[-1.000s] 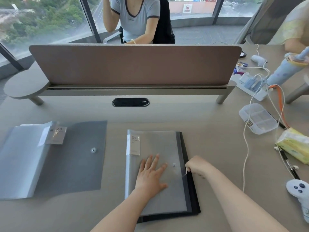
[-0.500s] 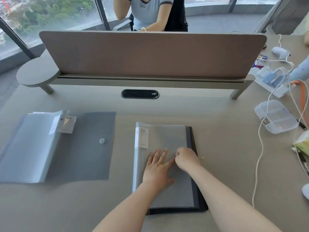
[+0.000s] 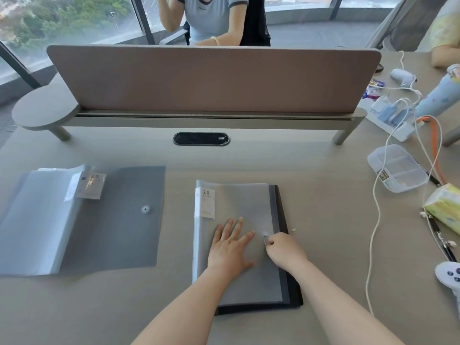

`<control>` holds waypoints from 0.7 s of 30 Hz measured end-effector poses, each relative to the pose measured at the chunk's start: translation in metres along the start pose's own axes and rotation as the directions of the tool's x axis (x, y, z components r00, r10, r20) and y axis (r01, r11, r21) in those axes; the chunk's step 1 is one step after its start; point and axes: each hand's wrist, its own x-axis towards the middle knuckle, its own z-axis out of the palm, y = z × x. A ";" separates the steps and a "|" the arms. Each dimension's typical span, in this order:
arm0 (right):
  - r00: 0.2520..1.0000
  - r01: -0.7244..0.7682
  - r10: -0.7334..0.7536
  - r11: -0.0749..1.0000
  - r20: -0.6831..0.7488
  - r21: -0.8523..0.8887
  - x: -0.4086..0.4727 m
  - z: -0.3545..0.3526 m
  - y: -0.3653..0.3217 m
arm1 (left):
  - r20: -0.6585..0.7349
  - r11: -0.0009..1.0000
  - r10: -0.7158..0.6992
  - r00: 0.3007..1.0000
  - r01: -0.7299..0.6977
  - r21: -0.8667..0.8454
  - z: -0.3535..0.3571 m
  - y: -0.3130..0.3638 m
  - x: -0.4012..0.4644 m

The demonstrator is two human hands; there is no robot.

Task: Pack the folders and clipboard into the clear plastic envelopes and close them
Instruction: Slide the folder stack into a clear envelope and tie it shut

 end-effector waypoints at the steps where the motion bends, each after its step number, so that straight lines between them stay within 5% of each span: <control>1: 1.000 -0.028 0.028 1.000 0.000 0.015 0.000 -0.003 0.004 | 0.000 1.000 0.001 1.000 -0.001 0.002 0.000 0.000 0.000; 8: 0.992 -0.117 0.121 0.990 -0.042 0.078 0.014 -0.028 0.010 | -0.002 1.000 0.002 1.000 -0.002 -0.001 0.000 0.001 0.001; 21: 0.992 0.050 -0.045 0.998 -0.116 0.040 0.041 -0.023 -0.022 | 0.004 1.000 0.007 1.000 -0.007 0.003 -0.001 0.001 0.000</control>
